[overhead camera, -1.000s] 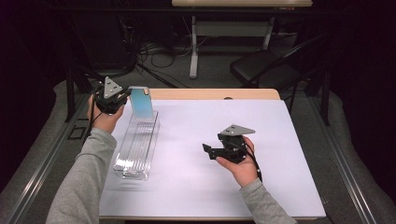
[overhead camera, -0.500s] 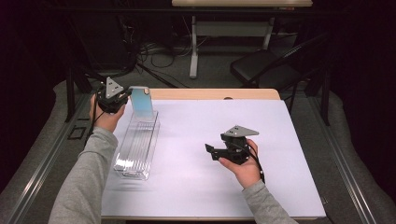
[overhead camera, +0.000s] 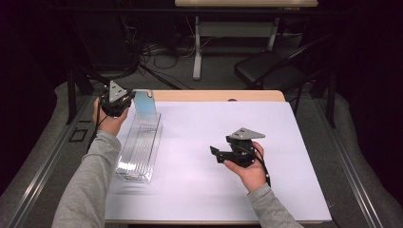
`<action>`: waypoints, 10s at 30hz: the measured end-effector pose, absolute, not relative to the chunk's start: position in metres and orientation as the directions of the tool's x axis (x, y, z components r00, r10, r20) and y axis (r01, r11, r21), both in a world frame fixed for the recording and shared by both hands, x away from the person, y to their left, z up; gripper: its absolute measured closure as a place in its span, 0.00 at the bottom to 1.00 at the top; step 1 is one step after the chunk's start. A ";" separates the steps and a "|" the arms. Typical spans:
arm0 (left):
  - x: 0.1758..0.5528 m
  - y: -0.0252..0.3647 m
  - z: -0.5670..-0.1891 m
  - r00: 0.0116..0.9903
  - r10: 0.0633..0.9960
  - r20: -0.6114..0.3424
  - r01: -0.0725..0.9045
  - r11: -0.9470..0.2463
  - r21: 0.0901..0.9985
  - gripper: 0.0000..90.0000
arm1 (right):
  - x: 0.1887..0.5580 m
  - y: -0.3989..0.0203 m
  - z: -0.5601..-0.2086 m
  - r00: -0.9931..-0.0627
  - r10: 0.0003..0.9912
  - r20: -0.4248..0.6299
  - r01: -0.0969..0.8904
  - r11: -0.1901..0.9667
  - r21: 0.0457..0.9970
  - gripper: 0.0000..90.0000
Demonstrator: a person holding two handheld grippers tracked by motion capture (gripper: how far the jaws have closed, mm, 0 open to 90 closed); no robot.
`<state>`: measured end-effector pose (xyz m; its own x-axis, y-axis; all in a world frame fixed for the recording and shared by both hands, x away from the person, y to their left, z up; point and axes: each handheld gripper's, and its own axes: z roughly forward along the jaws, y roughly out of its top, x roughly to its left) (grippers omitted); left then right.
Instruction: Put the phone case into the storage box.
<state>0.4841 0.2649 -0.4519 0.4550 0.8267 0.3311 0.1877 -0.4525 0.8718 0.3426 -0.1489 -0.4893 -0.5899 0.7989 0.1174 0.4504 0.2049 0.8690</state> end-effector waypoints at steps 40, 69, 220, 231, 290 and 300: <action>0.491 0.263 -0.483 0.506 0.800 0.324 0.161 -0.456 0.875 0.91 | 0.342 -0.148 -0.491 -0.590 0.801 0.103 0.445 0.216 0.869 0.29; 0.493 0.264 -0.486 0.497 0.803 0.329 0.171 -0.462 0.870 0.90 | 0.342 -0.147 -0.492 -0.595 0.798 0.094 0.441 0.226 0.869 0.29; 0.398 0.258 -0.418 0.657 0.751 -0.064 0.405 -0.280 0.870 0.17 | 0.335 -0.148 -0.478 -0.595 0.796 0.110 0.408 0.181 0.895 0.10; 0.385 0.257 -0.422 0.674 0.735 -0.077 0.407 -0.283 0.868 0.17 | 0.333 -0.146 -0.475 -0.614 0.785 0.078 0.390 0.215 0.895 0.00; 0.310 0.267 -0.463 0.722 0.683 -0.112 0.390 -0.269 0.881 0.17 | 0.283 -0.222 -0.482 -0.581 0.813 0.031 0.402 0.254 0.880 0.00; 0.303 0.280 -0.472 0.704 0.700 -0.121 0.387 -0.235 0.892 0.17 | 0.277 -0.239 -0.489 -0.537 0.842 0.050 0.432 0.224 0.874 0.00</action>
